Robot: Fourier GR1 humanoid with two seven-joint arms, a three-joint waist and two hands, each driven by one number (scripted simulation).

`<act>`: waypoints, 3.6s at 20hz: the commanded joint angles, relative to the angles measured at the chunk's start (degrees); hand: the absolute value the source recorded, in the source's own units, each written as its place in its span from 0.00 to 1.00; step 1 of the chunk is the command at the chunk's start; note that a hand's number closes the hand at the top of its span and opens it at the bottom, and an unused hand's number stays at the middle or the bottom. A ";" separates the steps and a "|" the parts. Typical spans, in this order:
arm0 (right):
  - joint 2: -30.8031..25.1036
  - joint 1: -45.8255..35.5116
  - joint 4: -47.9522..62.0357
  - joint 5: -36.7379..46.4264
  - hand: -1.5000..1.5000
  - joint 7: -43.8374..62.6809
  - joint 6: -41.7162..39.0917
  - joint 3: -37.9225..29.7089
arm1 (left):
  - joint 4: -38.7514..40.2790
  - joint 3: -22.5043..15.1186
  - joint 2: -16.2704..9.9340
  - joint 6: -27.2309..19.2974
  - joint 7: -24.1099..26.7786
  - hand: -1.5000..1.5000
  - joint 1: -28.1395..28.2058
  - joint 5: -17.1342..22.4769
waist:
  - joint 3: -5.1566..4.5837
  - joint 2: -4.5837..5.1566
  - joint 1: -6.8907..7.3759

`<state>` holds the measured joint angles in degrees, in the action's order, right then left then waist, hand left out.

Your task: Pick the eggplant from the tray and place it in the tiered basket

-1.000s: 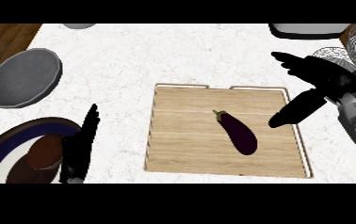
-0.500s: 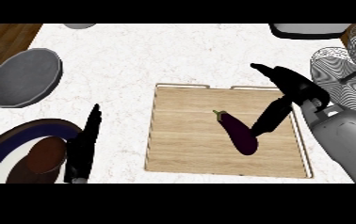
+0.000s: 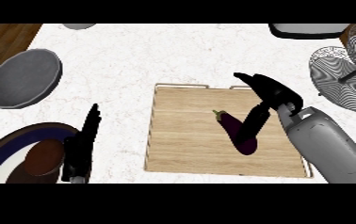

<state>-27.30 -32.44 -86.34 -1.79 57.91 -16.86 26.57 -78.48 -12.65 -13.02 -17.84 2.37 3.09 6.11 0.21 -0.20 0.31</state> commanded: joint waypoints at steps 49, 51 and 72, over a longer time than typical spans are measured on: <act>11.52 1.54 18.77 15.04 1.00 -10.28 -9.00 5.28 | -1.14 2.12 5.40 0.63 -4.04 0.50 0.30 -6.14 | -0.20 0.34 0.24; 3.75 7.66 14.35 18.92 1.00 -12.10 -4.69 3.34 | -1.27 3.40 3.62 2.68 -3.31 0.50 2.00 -4.69 | -0.20 0.20 -0.43; -27.28 33.33 -14.94 15.81 1.00 -8.73 30.59 -42.33 | -1.84 7.98 1.53 1.95 -2.61 0.50 4.84 -2.85 | -0.54 -1.12 -5.94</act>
<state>-51.02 -0.97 -91.61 14.34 45.53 11.30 -9.40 -82.67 -6.66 -10.38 -16.75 0.00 8.74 2.17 -0.01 -1.44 -5.48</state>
